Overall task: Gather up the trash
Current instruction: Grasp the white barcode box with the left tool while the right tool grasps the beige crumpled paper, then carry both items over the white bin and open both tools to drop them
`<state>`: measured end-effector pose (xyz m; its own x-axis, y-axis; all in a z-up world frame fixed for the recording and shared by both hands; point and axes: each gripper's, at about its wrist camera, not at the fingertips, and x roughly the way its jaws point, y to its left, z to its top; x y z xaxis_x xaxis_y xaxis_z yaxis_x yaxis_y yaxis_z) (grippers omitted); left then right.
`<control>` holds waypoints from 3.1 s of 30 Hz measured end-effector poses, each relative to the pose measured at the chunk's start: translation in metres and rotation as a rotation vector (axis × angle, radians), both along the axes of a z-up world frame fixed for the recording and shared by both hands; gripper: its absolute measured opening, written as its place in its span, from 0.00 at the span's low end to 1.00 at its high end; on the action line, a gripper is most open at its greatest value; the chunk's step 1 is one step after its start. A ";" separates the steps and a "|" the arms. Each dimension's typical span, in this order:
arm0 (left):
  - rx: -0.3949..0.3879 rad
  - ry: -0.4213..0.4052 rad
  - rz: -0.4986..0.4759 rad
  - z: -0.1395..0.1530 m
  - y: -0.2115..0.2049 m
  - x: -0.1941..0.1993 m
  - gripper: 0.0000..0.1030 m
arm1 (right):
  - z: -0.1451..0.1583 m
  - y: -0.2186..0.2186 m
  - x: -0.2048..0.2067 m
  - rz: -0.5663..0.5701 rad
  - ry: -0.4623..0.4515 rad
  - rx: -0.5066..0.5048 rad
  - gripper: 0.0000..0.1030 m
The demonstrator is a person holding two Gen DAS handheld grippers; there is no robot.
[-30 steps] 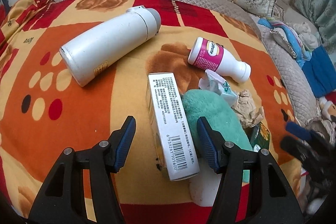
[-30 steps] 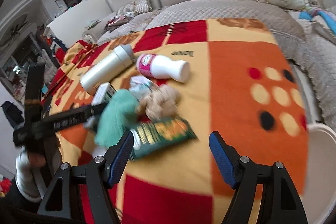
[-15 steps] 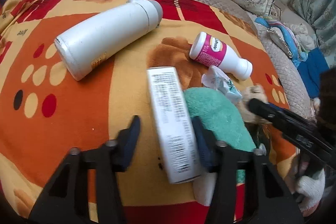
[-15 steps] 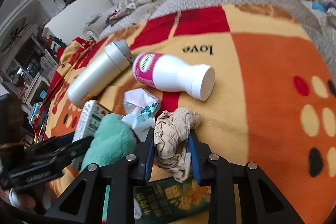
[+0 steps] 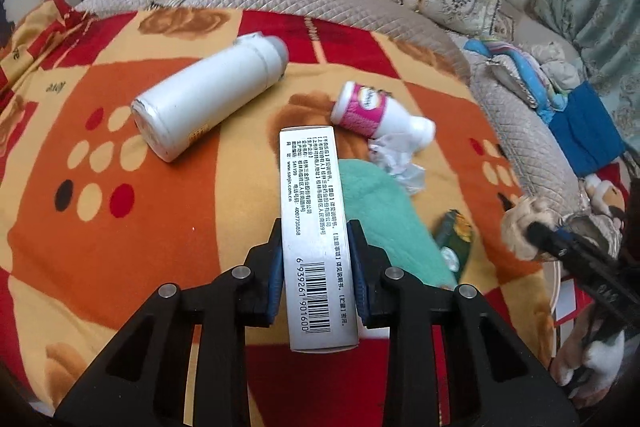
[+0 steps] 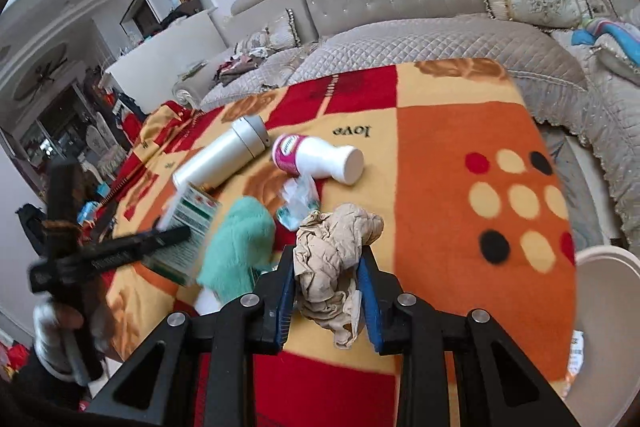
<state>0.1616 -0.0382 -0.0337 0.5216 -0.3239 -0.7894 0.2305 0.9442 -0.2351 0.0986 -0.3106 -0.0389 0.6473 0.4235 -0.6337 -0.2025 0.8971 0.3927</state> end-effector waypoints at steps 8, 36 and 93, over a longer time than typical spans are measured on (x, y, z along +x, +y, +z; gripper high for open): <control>-0.011 -0.025 -0.069 0.011 -0.027 -0.034 0.26 | -0.010 -0.003 -0.030 -0.018 0.016 -0.006 0.28; -0.037 0.005 -0.356 0.001 -0.195 -0.093 0.26 | -0.032 -0.107 -0.113 -0.246 0.032 -0.041 0.28; -0.092 0.064 -0.495 -0.025 -0.326 -0.088 0.28 | -0.085 -0.211 -0.144 -0.473 0.176 -0.026 0.49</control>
